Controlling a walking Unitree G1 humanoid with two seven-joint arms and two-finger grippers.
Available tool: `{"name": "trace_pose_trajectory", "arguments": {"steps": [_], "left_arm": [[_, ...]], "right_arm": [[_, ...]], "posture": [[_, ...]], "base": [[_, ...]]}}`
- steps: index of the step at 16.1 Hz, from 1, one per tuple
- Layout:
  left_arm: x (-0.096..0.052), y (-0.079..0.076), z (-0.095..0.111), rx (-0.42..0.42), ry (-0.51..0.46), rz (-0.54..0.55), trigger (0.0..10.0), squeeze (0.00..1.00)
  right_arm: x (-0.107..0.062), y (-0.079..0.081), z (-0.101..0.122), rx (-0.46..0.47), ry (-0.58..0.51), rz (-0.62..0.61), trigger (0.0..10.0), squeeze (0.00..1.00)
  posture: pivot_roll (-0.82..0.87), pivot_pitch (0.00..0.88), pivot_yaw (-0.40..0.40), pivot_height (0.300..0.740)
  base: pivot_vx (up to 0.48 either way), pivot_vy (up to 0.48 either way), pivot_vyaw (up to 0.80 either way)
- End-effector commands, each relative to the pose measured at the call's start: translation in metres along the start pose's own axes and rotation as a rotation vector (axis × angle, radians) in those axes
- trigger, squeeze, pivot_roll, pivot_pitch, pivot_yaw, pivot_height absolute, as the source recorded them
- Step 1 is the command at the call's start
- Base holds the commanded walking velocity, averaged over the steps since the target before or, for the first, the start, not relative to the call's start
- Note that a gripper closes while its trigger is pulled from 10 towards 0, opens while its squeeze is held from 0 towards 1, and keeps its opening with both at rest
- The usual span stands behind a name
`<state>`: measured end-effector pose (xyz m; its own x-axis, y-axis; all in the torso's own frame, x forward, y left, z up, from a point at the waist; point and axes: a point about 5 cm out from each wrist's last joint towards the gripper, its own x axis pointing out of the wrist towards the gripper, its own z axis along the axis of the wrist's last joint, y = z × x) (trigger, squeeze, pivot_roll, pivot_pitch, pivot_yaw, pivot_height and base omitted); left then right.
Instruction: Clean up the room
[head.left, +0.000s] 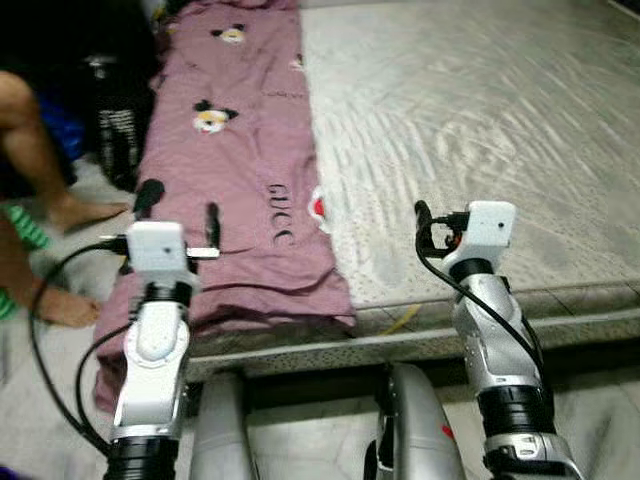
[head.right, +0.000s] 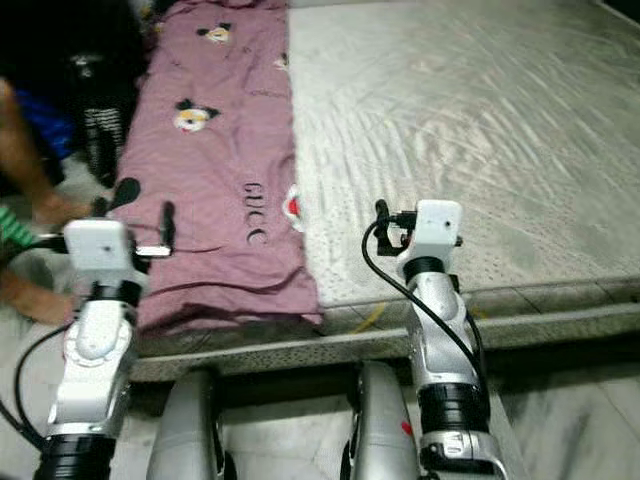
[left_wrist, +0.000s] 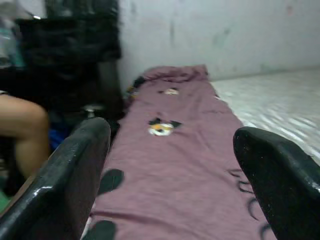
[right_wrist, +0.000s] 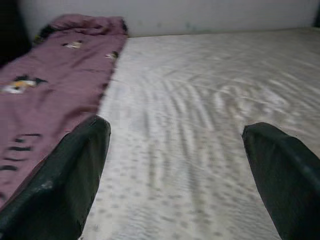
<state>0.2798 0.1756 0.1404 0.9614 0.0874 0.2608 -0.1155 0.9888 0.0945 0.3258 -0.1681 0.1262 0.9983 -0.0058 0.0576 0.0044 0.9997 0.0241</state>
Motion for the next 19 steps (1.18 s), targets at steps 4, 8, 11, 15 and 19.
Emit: {"name": "trace_pose_trajectory", "arguments": {"steps": [4, 8, 11, 15, 19], "left_arm": [[-0.003, 0.003, -0.007, -0.058, 0.067, 0.007, 10.0, 0.0], [-0.006, 0.001, -0.012, -0.03, 0.094, -0.025, 10.0, 0.0], [-0.003, -0.002, -0.008, -0.033, 0.091, -0.042, 10.0, 0.0], [-0.008, -0.006, -0.012, -0.036, 0.117, -0.061, 10.0, 0.0], [-0.004, -0.011, -0.011, -0.035, 0.115, -0.094, 10.0, 0.0]], "right_arm": [[0.012, 0.012, 0.001, 0.045, -0.009, 0.007, 10.0, 0.0], [0.001, 0.016, -0.007, 0.075, -0.021, 0.014, 10.0, 0.0], [-0.003, 0.019, -0.003, 0.105, -0.051, 0.027, 10.0, 0.0], [-0.002, 0.022, -0.004, 0.118, -0.046, 0.037, 10.0, 0.0], [-0.006, 0.022, -0.006, 0.124, -0.042, 0.027, 10.0, 0.0]], "posture": [[0.1, 0.0, 0.013, 0.552], [0.08, 0.0, 0.025, 0.552], [0.08, 0.0, 0.035, 0.591], [0.07, 0.0, 0.038, 0.636], [0.06, 0.0, 0.052, 0.676]], "base": [[0.0, 0.0, 0.0], [0.0, 0.0, 0.0], [0.0, 0.0, 0.0], [0.0, 0.0, 0.0], [0.0, 0.0, 0.0]]}}
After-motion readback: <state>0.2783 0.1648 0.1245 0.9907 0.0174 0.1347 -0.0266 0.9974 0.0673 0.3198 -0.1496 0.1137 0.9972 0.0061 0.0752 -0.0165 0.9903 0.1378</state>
